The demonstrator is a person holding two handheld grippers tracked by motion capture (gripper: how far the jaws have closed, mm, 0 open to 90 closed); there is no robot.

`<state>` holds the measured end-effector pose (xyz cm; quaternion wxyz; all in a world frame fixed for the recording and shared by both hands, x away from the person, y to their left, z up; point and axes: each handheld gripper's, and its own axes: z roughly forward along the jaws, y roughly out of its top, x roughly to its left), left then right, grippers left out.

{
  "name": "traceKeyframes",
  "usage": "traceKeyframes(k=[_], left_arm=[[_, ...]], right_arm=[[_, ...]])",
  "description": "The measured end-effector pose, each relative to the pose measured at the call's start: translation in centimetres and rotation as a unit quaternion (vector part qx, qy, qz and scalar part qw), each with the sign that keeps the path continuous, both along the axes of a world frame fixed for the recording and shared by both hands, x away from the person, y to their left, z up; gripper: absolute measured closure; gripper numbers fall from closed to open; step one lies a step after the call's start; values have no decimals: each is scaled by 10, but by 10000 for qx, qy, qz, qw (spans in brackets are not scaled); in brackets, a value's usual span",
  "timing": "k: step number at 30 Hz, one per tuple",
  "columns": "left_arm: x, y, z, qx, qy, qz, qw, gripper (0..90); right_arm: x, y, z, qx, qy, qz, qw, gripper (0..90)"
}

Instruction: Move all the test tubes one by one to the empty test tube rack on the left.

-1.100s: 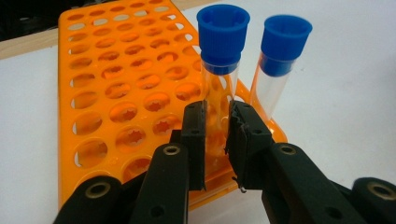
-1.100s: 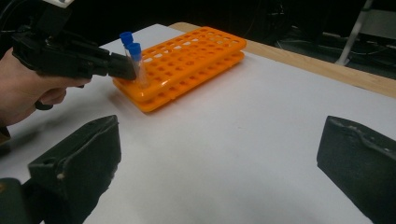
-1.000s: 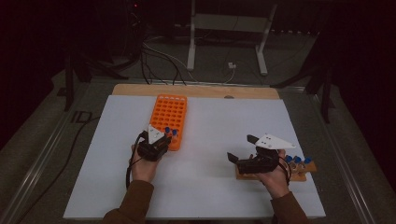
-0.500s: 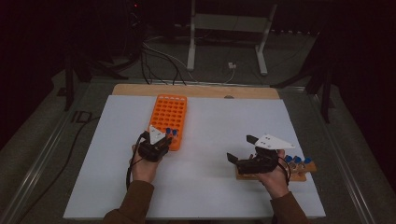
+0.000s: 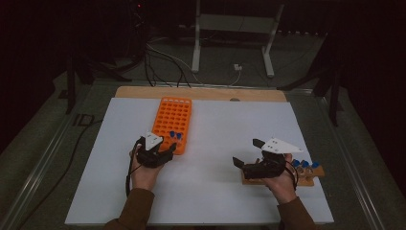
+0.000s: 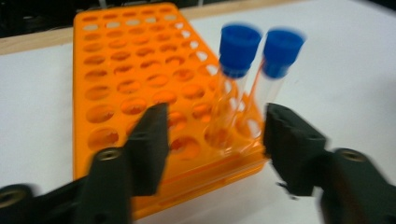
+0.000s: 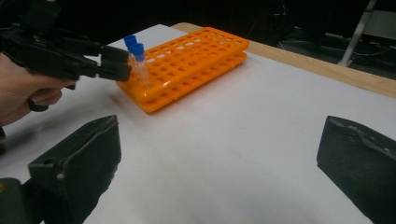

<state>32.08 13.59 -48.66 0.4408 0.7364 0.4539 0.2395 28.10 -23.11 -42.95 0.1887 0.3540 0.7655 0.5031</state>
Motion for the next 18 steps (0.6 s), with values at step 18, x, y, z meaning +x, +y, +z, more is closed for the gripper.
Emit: traceKeyframes(k=[18], left_arm=[[-26, 7, 21, -681, -408, -169, 9967, 2]], right_arm=[[-7, -19, 10, -16, -31, -108, 9999, 3]])
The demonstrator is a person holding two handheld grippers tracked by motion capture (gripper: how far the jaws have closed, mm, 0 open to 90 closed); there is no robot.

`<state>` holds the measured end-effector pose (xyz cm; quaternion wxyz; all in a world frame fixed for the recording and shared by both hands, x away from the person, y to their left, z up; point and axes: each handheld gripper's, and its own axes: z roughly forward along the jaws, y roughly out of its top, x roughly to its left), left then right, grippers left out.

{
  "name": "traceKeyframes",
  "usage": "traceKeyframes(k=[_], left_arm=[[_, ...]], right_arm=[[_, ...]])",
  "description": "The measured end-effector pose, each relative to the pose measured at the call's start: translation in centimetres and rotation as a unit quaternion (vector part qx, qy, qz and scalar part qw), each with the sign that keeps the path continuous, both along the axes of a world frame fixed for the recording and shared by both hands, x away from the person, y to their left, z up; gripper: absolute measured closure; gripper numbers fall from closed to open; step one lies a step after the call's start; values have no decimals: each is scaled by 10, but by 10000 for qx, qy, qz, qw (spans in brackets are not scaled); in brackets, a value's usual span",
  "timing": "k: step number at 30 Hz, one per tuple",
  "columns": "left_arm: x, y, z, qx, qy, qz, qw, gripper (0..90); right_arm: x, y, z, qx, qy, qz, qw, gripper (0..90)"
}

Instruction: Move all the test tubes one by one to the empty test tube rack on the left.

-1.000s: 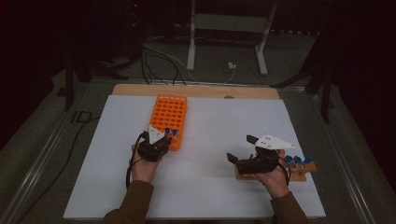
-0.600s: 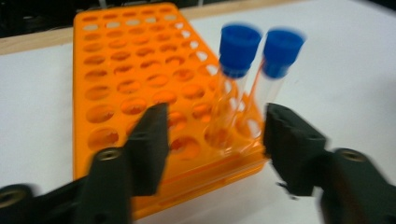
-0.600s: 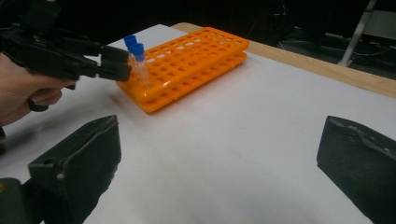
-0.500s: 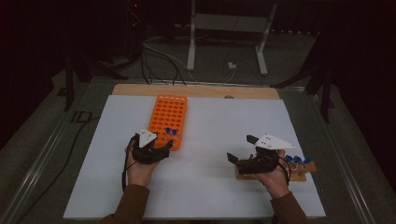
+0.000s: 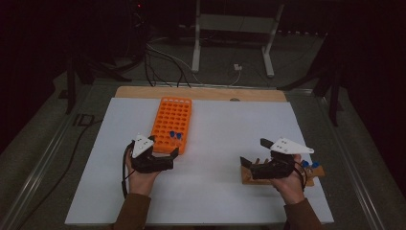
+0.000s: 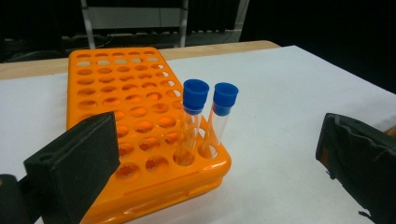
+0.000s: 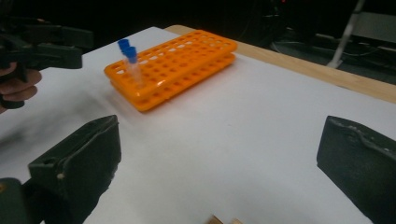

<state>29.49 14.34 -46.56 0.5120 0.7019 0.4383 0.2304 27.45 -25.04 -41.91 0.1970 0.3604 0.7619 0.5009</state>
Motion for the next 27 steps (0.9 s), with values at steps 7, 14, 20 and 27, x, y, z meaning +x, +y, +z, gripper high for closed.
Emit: traceKeyframes(k=[7, 14, 20, 27], left_arm=[[-2, 0, 2, 74, -67, 50, 9999, 2], [-2, 1, 4, 117, -69, 123, 9998, 3], [-3, 0, 4, 140, -101, 164, 9997, 3], [-2, -1, 2, 132, -44, 168, 9998, 3]], right_arm=[[-7, -25, 3, -83, 49, -251, 9996, 3], [-19, -50, -1, -251, 108, -552, 9981, 24], [-29, -74, -5, -344, 167, -852, 9956, 45], [-35, -90, -9, -382, 240, -1119, 9927, 180]])
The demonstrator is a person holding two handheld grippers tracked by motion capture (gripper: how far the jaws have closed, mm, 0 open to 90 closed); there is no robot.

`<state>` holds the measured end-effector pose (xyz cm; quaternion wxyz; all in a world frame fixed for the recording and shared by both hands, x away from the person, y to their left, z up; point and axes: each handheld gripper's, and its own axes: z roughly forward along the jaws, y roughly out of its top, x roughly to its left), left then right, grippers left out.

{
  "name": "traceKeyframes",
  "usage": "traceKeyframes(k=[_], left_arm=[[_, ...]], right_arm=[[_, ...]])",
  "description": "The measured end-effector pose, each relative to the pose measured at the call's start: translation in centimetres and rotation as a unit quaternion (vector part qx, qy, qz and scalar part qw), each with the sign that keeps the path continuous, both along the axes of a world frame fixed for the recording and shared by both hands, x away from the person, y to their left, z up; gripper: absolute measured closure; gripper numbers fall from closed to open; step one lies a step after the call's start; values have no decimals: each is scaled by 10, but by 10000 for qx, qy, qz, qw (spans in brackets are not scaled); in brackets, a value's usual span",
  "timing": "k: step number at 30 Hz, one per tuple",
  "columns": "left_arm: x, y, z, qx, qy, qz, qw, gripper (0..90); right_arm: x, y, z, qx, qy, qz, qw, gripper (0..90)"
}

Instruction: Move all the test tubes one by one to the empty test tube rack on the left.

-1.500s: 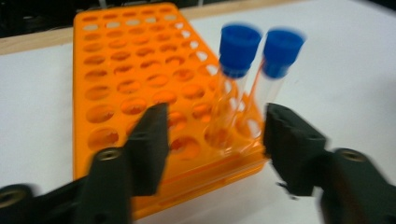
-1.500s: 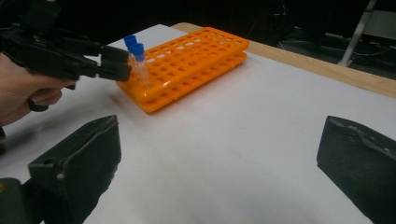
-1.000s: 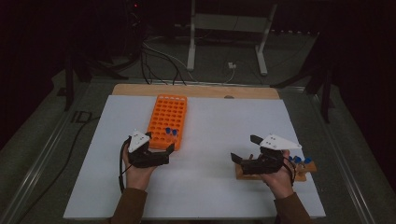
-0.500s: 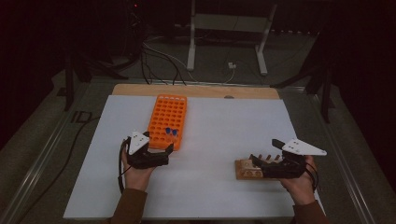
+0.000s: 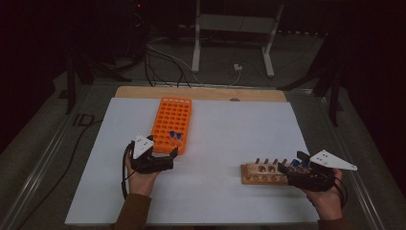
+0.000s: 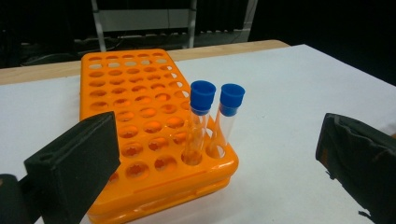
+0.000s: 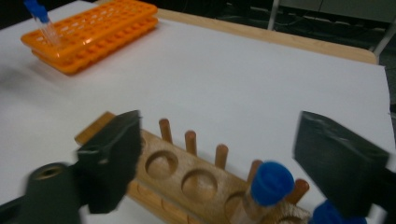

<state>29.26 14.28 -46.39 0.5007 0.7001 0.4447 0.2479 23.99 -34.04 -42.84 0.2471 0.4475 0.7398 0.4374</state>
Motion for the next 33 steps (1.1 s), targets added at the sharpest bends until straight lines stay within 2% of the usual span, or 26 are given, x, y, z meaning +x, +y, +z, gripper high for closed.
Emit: traceKeyframes(k=[12, 15, 18, 25, 31, 33], left_arm=[[0, -1, -1, 25, 22, -41, 10000, 3], [0, -2, -1, 13, 34, -38, 10000, 3], [0, -2, -1, 17, 40, -37, 10000, 3], [0, -1, -1, 21, 48, -30, 10000, 3], [1, -2, -1, 37, 56, -49, 10000, 3], [1, -2, -2, 34, 55, -47, 10000, 3]], right_arm=[[-7, -7, -11, -195, 66, -129, 9997, 620], [-7, -7, -14, -304, 105, -153, 9994, 686], [-6, -6, -17, -400, 138, -152, 9990, 714], [-8, -9, -24, -455, 187, -165, 9987, 754], [-7, -10, -21, -371, 177, -152, 9990, 767], [-6, -11, -17, -269, 187, -150, 9993, 768]])
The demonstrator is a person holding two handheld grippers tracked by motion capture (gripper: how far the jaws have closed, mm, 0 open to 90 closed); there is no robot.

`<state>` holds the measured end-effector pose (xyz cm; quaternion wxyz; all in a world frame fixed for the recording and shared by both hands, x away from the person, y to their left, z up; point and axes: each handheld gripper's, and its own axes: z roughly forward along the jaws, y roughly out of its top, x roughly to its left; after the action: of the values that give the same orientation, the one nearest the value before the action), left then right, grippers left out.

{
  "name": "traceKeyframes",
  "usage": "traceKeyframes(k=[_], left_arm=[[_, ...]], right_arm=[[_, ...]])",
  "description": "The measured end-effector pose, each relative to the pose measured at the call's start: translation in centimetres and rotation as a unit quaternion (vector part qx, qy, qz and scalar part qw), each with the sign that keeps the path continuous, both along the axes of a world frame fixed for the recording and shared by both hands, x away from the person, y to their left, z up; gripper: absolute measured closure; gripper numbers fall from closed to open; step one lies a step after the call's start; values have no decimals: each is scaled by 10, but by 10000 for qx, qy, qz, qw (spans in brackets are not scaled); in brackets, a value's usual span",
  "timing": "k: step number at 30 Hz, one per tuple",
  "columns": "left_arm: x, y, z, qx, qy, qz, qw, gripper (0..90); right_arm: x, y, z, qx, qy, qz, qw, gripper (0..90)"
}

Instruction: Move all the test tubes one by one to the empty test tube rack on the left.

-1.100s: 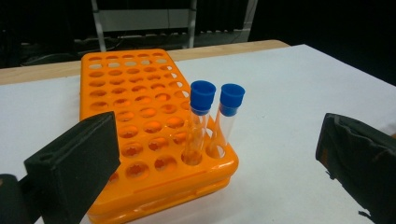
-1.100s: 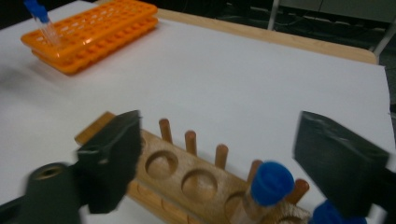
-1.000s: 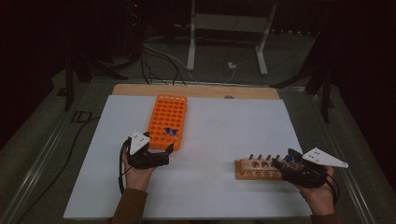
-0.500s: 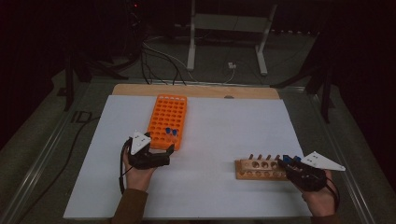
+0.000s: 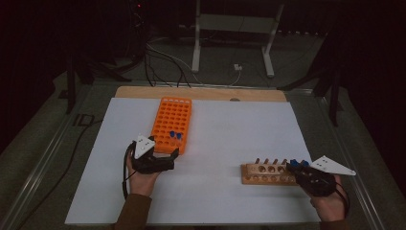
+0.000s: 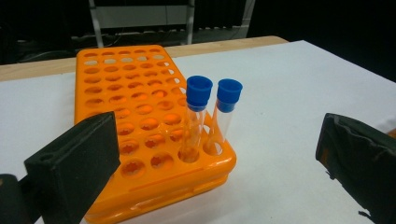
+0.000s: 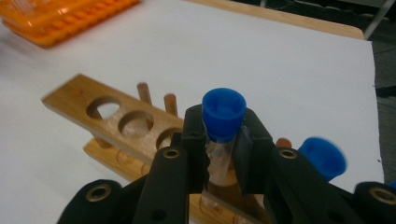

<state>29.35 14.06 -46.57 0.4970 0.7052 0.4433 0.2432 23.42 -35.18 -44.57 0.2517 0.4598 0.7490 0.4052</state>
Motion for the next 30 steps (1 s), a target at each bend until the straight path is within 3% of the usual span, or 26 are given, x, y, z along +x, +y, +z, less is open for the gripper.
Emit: traceKeyframes(k=[20, 30], left_arm=[[0, -2, 0, -15, 22, -42, 10000, 3], [-1, -5, 1, 4, 3, -74, 10000, 3]], right_arm=[[3, -7, 53, 477, -368, 184, 9980, 770], [17, 18, 59, 610, -466, 453, 9960, 769]])
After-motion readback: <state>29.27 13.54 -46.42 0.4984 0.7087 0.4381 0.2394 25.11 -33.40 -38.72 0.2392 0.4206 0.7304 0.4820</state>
